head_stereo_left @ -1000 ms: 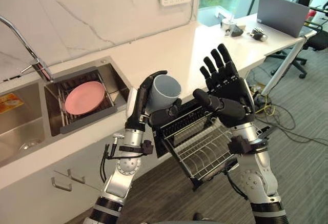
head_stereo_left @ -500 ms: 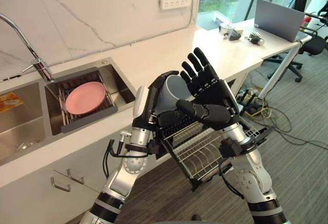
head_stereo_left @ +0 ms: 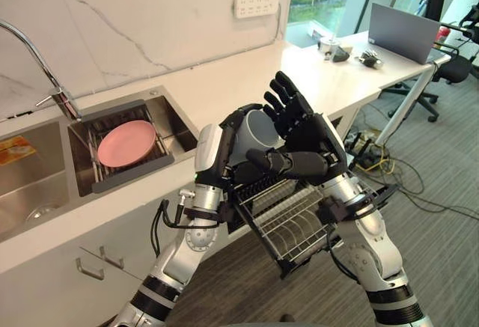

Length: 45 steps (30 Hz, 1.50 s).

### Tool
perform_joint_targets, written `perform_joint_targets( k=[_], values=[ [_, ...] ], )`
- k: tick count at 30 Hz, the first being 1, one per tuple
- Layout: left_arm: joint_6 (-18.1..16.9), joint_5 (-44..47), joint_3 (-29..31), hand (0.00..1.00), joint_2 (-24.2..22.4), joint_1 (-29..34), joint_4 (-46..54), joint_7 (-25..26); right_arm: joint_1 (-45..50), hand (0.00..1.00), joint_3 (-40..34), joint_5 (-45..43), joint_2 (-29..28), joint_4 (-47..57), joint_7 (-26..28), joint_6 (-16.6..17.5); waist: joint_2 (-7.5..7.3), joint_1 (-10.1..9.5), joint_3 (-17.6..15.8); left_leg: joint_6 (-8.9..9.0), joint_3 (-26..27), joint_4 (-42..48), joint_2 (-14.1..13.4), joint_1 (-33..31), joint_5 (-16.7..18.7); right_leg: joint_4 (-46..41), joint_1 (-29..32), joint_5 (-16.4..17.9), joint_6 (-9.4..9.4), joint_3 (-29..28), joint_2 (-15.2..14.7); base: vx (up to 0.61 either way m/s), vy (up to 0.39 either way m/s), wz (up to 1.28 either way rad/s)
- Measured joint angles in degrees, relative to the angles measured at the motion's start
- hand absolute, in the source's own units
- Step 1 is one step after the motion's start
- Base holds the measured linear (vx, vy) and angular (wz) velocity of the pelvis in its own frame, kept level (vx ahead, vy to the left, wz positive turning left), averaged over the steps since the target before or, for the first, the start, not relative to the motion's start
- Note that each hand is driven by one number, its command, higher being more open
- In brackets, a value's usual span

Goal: Walk over to the sink, pick up the cup, carry it to the dishwasher, place the cup inside the dishwasher, then close the dishwasher door

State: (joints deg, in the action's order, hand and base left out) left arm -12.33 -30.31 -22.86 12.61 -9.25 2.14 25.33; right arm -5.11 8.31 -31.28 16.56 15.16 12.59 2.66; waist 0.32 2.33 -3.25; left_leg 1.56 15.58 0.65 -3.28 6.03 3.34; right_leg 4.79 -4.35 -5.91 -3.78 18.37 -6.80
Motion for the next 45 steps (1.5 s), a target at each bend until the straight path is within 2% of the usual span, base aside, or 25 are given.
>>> perform_joint_targets(
  k=[3,6,8,12,18,19,25,27,33,42,43,45],
  values=[
    [0.17,-1.13,-0.49,0.0,0.09,-0.34,0.14,0.92,-0.02,1.0,-0.04,0.17,0.13,-0.04,-2.54,-1.09,-0.01,0.07,0.01,-0.04,-0.25,0.02,0.05,-0.11,-0.05,0.0,0.0,0.0,0.0,0.23,-0.06,-0.01,0.005,0.04],
    [-0.79,-2.18,-2.93,0.0,-0.26,-1.77,4.05,2.36,0.3,1.0,1.95,1.28,0.74,-3.07,-4.47,-5.07,-0.25,-0.01,0.16,-0.07,-0.55,0.05,0.09,-0.29,-0.07,0.02,0.0,0.0,0.0,0.51,-0.1,-0.01,0.004,0.04],
    [-0.6,-3.36,-2.53,0.0,0.63,-1.79,4.23,2.55,0.42,1.0,1.8,2.49,-1.03,-1.91,-5.7,-4.65,-0.15,0.2,0.22,-0.08,-0.53,0.09,0.07,-0.33,-0.09,0.03,0.06,0.0,0.0,0.45,-0.08,0.0,0.0,0.0],
    [-0.6,-3.47,-2.33,0.0,0.37,-1.82,4.27,4.18,-0.57,1.0,2.04,4.73,-0.6,-1.05,-6.56,-5.01,-0.4,0.14,0.37,-0.08,-0.46,0.21,0.11,-0.32,-0.09,0.04,0.06,-0.12,0.02,0.39,-0.13,0.0,0.0,0.0],
    [-0.6,-3.48,-2.27,0.0,0.37,-1.82,4.32,4.69,-1.54,1.0,2.23,3.54,-0.61,-0.8,-6.09,-7.53,-0.4,0.05,0.37,-0.15,-0.68,0.42,0.08,-0.6,-0.18,0.06,0.06,-0.21,0.08,0.66,-0.14,-0.01,0.001,0.02],
    [-0.6,-3.48,-2.28,0.0,0.37,-1.82,4.32,4.68,-1.54,0.0,2.28,3.33,-0.61,-0.8,-6.17,-7.62,-0.4,0.02,0.37,-0.14,-0.81,0.48,0.07,-0.76,-0.21,0.07,0.09,-0.21,0.08,0.81,-0.15,-0.01,0.002,0.05],
    [-0.68,-3.48,-2.3,0.0,0.13,-1.82,4.4,4.98,-1.66,0.0,3.25,0.61,-0.6,-0.8,-6.59,-7.51,-0.4,-0.01,0.38,-0.16,-1.01,0.7,0.06,-1.1,-0.23,0.07,0.21,-0.27,0.1,1.0,-0.17,0.0,0.0,0.01],
    [-1.01,-3.7,-2.7,0.0,0.04,-1.82,4.41,5.36,-2.04,0.0,3.22,-0.72,-0.92,-1.18,-8.44,-7.36,-0.4,-0.04,0.38,-0.18,-1.12,0.8,0.09,-1.23,-0.24,0.07,0.22,-0.3,0.09,1.11,-0.22,-0.01,0.004,0.02],
    [-1.25,-4.59,-2.92,0.0,-0.53,-1.84,4.57,5.64,-2.19,0.0,3.59,-0.55,-0.69,-1.69,-11.85,-4.6,-0.4,-0.08,0.38,-0.26,-1.33,1.0,0.11,-1.52,-0.35,0.08,0.31,-0.42,0.18,1.28,-0.26,0.0,0.002,0.01],
    [-1.53,-4.57,-2.77,0.0,-0.51,-2.16,4.56,5.67,-2.18,0.0,4.17,-1.16,-1.31,-1.8,-13.47,-2.94,-0.39,-0.09,0.38,-0.24,-1.12,0.97,0.07,-2.44,-0.87,0.09,1.45,-0.87,0.47,0.97,-0.2,0.0,0.0,0.0],
    [-1.53,-4.56,-2.74,1.0,-0.48,-2.16,4.56,5.66,-2.17,0.0,4.39,-1.19,-1.3,-1.89,-13.75,-2.61,-0.39,-0.09,0.38,-0.25,-1.12,0.95,0.07,-2.44,-0.92,0.08,1.46,-0.89,0.46,0.97,-0.2,0.0,0.0,0.0],
    [-1.71,-4.43,-2.74,1.0,-0.47,-2.16,4.56,5.68,-2.16,0.0,4.48,-1.22,-1.37,-1.99,-13.9,-2.18,-0.38,-0.09,0.38,-0.24,-1.13,0.91,0.07,-2.44,-0.98,0.09,1.46,-0.92,0.47,0.96,-0.19,0.0,0.0,0.0]
  ],
)
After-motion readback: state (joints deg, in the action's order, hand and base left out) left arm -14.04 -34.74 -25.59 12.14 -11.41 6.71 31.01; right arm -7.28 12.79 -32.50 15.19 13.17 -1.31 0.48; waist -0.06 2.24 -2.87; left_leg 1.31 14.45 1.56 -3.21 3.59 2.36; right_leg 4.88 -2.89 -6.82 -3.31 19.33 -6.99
